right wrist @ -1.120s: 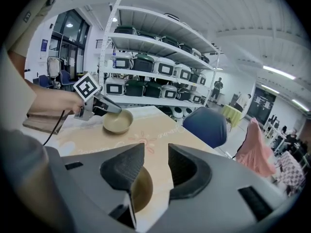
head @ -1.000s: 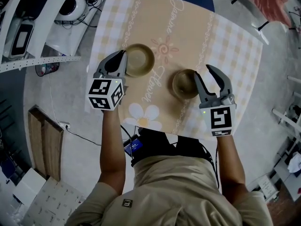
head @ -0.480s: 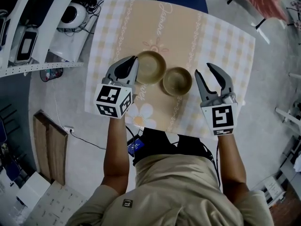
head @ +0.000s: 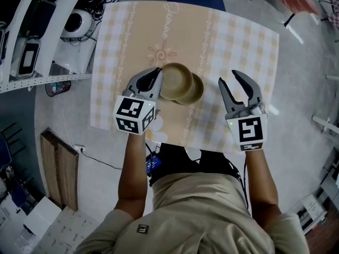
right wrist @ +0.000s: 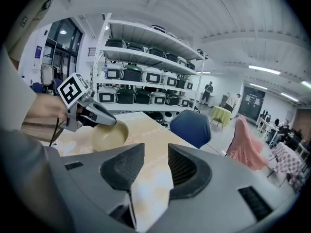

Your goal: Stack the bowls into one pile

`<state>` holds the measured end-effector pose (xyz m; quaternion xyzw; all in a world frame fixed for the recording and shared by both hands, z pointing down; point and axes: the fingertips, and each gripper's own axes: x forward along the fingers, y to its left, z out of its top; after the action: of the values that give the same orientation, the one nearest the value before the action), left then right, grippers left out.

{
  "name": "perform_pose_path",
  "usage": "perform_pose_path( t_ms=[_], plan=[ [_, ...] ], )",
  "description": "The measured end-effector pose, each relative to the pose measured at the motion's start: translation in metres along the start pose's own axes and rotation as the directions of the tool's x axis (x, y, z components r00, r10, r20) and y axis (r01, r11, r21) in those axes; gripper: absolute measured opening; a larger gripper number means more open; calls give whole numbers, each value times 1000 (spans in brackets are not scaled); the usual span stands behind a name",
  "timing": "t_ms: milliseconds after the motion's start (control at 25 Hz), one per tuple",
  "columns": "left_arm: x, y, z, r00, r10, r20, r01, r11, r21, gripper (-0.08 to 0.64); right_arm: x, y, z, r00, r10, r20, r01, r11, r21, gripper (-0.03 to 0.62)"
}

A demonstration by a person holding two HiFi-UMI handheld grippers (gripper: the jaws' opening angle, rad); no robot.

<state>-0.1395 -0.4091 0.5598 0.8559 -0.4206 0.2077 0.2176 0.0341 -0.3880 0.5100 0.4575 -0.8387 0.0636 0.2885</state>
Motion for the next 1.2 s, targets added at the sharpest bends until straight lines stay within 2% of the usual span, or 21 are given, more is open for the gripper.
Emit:
perform_pose_path(
  t_ms=[440,800,1200],
  plan=[
    [25,-32,-27,998,-5,-70,7,1000,20,18,-19,-20,-32,1000,-6,-13,6,999,38,153],
    [37,-44,-44,994,23,-109,-15,997,73,18,-24,-25,-52,1000,4,-16,-3,998,63,153],
    [38,-44,-52,992,91,-83,-79,987,138,18,-34,-20,-58,1000,31,-3,-31,998,63,153]
  ],
)
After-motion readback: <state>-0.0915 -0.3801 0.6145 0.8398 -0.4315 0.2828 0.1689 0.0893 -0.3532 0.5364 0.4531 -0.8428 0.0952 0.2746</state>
